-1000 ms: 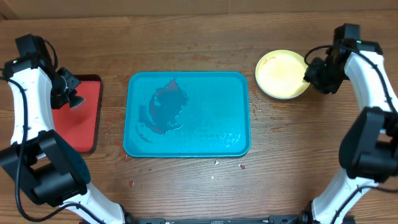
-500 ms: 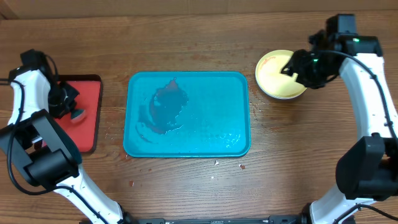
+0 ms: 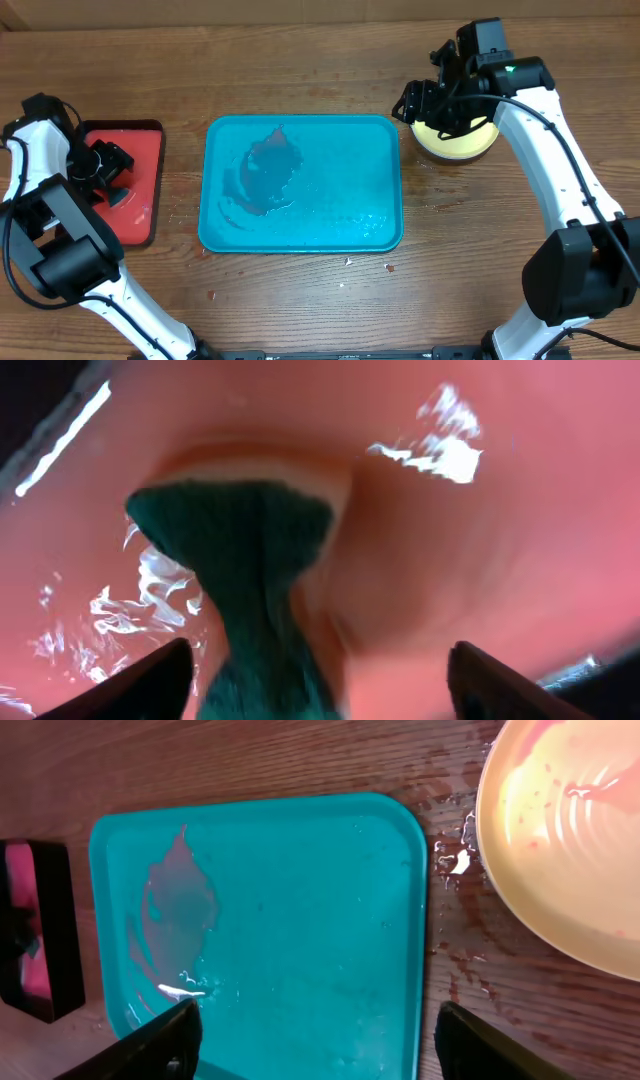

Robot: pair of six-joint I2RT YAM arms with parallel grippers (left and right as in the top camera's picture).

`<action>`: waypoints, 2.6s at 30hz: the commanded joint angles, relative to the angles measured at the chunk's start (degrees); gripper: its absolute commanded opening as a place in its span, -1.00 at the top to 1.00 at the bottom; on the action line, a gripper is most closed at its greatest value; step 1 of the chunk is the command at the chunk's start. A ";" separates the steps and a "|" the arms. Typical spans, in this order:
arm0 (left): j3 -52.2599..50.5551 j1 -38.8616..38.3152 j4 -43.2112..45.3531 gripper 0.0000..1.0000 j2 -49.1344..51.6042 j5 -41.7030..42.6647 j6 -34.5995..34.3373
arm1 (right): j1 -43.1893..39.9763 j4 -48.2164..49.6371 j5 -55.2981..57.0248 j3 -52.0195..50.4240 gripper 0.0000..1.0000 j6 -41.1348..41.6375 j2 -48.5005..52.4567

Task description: Clean dirty plates on tray and stack at the side

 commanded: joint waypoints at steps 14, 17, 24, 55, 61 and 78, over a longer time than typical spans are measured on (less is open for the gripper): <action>0.76 -2.69 -6.54 -1.00 -34.71 7.30 6.21 | 0.07 -3.78 -0.20 1.01 -0.59 -1.14 -2.80; -3.50 -4.55 -4.46 -0.99 -41.00 9.46 8.94 | 0.07 -6.03 2.12 0.96 -0.63 -2.86 -4.22; -20.50 -7.28 4.31 -0.99 -60.87 9.51 11.47 | 0.74 -7.43 5.86 -0.81 -1.00 -3.34 -9.22; -33.57 -7.23 2.93 -1.00 -75.78 7.63 10.95 | 14.29 6.32 22.40 -22.36 -1.00 -3.26 -28.89; -33.57 -7.23 2.95 -0.99 -74.95 7.63 10.95 | 14.29 3.50 21.64 -22.36 -1.00 -3.30 -28.89; -33.57 -7.23 2.95 -0.99 -73.09 7.63 10.95 | 9.94 3.19 21.49 -22.56 -1.00 -3.26 -29.24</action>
